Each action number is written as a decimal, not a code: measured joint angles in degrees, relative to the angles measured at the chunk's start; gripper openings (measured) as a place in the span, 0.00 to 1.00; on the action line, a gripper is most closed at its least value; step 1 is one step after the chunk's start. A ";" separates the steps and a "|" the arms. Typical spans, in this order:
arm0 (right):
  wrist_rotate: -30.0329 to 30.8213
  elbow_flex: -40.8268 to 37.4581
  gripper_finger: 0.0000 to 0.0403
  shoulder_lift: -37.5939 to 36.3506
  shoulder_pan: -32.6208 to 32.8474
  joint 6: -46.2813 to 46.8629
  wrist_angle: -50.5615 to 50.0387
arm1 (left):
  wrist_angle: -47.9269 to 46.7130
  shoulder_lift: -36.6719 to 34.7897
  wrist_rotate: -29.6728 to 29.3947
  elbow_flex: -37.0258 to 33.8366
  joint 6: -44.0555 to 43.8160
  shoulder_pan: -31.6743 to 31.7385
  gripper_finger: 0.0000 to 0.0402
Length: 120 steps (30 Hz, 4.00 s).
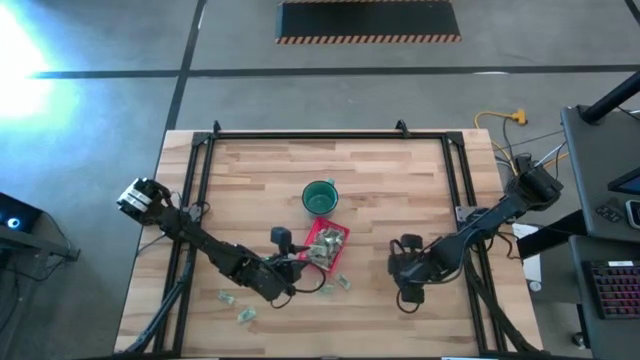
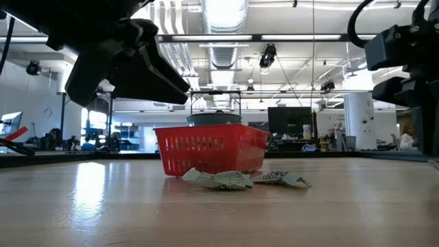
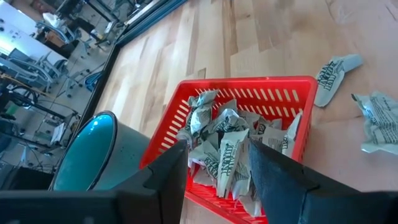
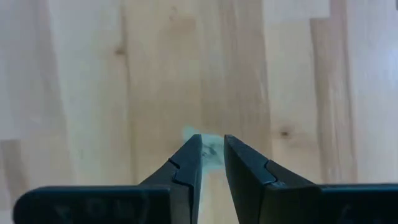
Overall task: Pick and place items into bin
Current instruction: Put the light green stevia packet into the red bin
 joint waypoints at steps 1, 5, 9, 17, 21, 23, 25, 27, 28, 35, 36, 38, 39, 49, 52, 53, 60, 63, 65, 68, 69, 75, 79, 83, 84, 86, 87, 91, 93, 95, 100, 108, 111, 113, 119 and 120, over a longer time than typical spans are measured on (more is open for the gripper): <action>0.01 -0.24 0.14 0.00 0.00 0.20 0.00 | 0.00 0.00 0.02 -0.05 0.00 0.00 0.39; 1.69 -0.95 0.15 0.19 0.00 0.36 0.47 | 0.02 0.00 0.04 -0.48 -0.04 0.00 0.39; 2.15 -1.78 0.18 0.24 0.00 0.37 2.29 | -0.03 0.00 0.15 -1.05 -0.08 0.00 0.39; 0.20 -3.64 0.23 0.26 0.00 2.99 3.75 | 0.11 -0.04 0.19 -1.47 -0.13 0.00 0.39; -1.28 -4.82 0.25 0.26 0.00 5.20 3.85 | 0.11 -0.04 0.28 -1.59 -0.15 0.00 0.39; -1.73 -5.08 0.26 0.26 0.00 5.96 4.00 | 0.13 -0.04 0.28 -1.59 -0.17 0.00 0.39; -1.82 -5.14 0.26 0.26 -0.02 6.14 4.08 | 0.13 -0.04 0.28 -1.61 -0.17 0.00 0.39; -2.02 -5.20 0.26 0.26 -0.01 6.14 4.11 | 0.15 -0.04 0.28 -1.63 -0.18 0.00 0.39; -2.24 -5.20 0.26 0.26 -0.02 6.15 4.14 | 0.16 -0.04 0.28 -1.66 -0.17 0.00 0.39; -3.29 -6.27 0.15 0.13 -0.02 6.33 6.01 | 0.15 -0.04 0.28 -1.77 -0.17 0.00 0.39; -3.32 -6.45 0.12 0.13 0.00 6.19 6.24 | 0.16 -0.04 0.28 -1.77 -0.18 0.00 0.39; -3.44 -6.75 0.06 0.13 0.00 5.67 6.86 | 0.17 -0.04 0.26 -1.77 -0.17 0.00 0.39; -3.47 -6.79 0.04 0.13 0.00 4.92 7.12 | 0.17 -0.04 0.28 -1.77 -0.17 -0.01 0.39; 5.24 -5.88 0.02 0.30 -0.05 -9.94 11.41 | 0.15 -0.04 0.24 -1.77 -0.09 -0.02 0.39; 12.38 -4.17 0.02 0.26 -0.07 -17.27 12.13 | 0.16 -0.04 0.23 -1.77 -0.07 -0.01 0.39; 14.91 -3.83 0.02 0.26 -0.07 -20.08 12.80 | 0.15 -0.04 0.21 -1.77 -0.07 -0.02 0.39; 29.27 -2.25 0.02 0.26 -1.42 -42.59 27.55 | 0.16 -0.04 0.19 -1.77 -0.04 -0.02 0.39; 29.60 -2.25 0.02 0.22 -3.59 -50.58 35.42 | 0.15 -0.04 0.19 -1.77 -0.05 -0.02 0.39; 29.45 -2.25 0.02 0.26 -5.42 -54.02 39.67 | 0.15 -0.04 0.19 -1.77 -0.04 -0.01 0.39; 29.21 -2.25 0.02 0.26 -8.73 -56.97 43.88 | 0.13 -0.04 0.17 -1.77 -0.04 -0.02 0.39; 29.09 -2.25 0.02 0.26 -9.99 -57.46 44.88 | 0.13 -0.04 0.19 -1.77 -0.04 -0.02 0.39; 15.39 -2.25 0.02 0.26 -18.99 -57.41 49.32 | 0.13 -0.04 0.19 -1.83 -0.02 -0.02 0.39; 6.09 -2.43 0.02 0.26 -24.27 -55.46 51.13 | 0.10 -0.04 0.19 -1.96 -0.03 -0.02 0.39; 2.76 -3.01 0.02 0.26 -27.13 -54.21 53.65 | 0.12 -0.04 0.19 -2.20 -0.03 -0.02 0.39; 1.51 -3.25 0.02 0.26 -27.49 -54.12 54.20 | 0.12 -0.04 0.19 -2.31 -0.02 -0.02 0.39; -0.83 -3.83 0.02 0.26 -27.86 -54.12 55.57 | 0.09 -0.04 0.19 -2.49 -0.02 -0.02 0.39; -1.61 -4.06 0.02 0.26 -27.87 -54.15 56.38 | 0.09 -0.04 0.20 -2.53 -0.02 0.00 0.39; -2.18 -4.63 0.02 1.11 -27.80 -54.28 59.21 | 0.11 -0.04 0.21 -2.55 -0.02 -0.02 0.39; -2.18 -4.70 0.02 2.86 -27.84 -54.35 61.25 | 0.09 -0.04 0.19 -2.53 -0.02 -0.02 0.39; -2.18 -4.64 0.02 5.78 -27.87 -55.37 64.83 | 0.20 -0.04 0.21 -2.46 -0.02 -0.02 0.39; -2.05 -3.10 0.02 10.81 -28.03 -59.64 65.96 | 0.12 -0.04 0.18 -2.55 -0.02 -0.02 0.39; -1.99 -2.03 0.02 11.23 -28.17 -58.18 65.62 | 0.17 -0.04 0.19 -2.53 -0.02 -0.01 0.39; -2.09 -2.01 0.02 11.38 -28.19 -57.21 65.66 | 0.15 -0.04 0.21 -2.53 -0.02 -0.02 0.39; -2.33 -2.01 0.02 11.69 -28.20 -56.97 65.46 | 0.15 -0.04 0.19 -2.53 -0.02 -0.02 0.39; -4.96 -2.07 0.11 12.09 -28.17 -57.11 65.27 | 0.15 -0.04 0.21 -2.44 -0.02 -0.02 0.39; -4.96 -2.07 0.13 12.04 -28.17 -57.13 65.27 | 0.16 -0.04 0.21 -2.44 -0.02 -0.02 0.39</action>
